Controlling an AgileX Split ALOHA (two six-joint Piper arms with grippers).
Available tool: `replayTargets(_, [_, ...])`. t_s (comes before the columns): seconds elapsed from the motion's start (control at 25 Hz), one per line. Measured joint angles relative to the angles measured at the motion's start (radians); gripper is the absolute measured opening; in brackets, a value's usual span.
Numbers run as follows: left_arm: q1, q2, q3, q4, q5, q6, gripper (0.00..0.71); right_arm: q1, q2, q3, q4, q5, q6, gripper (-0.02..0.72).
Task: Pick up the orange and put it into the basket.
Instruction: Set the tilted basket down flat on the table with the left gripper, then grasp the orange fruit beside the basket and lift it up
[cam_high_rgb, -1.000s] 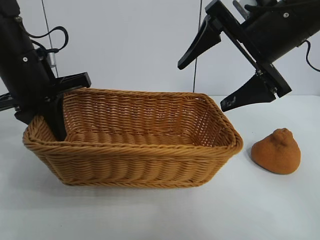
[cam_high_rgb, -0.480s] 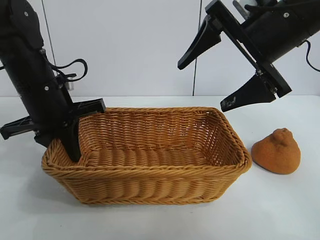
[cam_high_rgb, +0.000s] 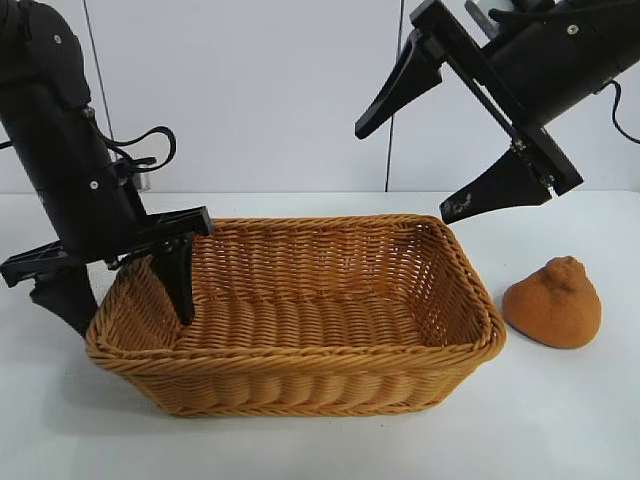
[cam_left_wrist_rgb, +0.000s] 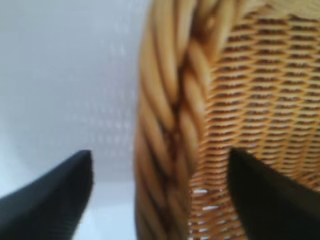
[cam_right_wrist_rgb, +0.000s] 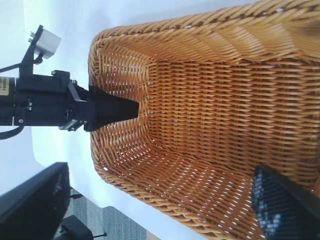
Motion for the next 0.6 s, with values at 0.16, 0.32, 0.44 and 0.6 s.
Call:
replayTargets(0.16, [0.0, -0.021, 0.0, 0.003, 0.029, 0.003, 0.631, 0.0, 0.0, 0.0, 0.0, 0.0, 0.0, 0.675])
replayTargets(0.32, [0.0, -0.093, -0.02, 0.02, 0.042, 0.011, 0.634, 0.0, 0.0, 0.0, 0.0, 0.0, 0.0, 0.675])
replayTargets(0.44, [0.0, -0.131, -0.08, 0.088, 0.1, 0.012, 0.636, 0.0, 0.0, 0.0, 0.0, 0.0, 0.0, 0.675])
replayTargets(0.6, [0.0, -0.151, -0.21, 0.236, 0.205, 0.009, 0.636, 0.0, 0.0, 0.0, 0.0, 0.0, 0.0, 0.675])
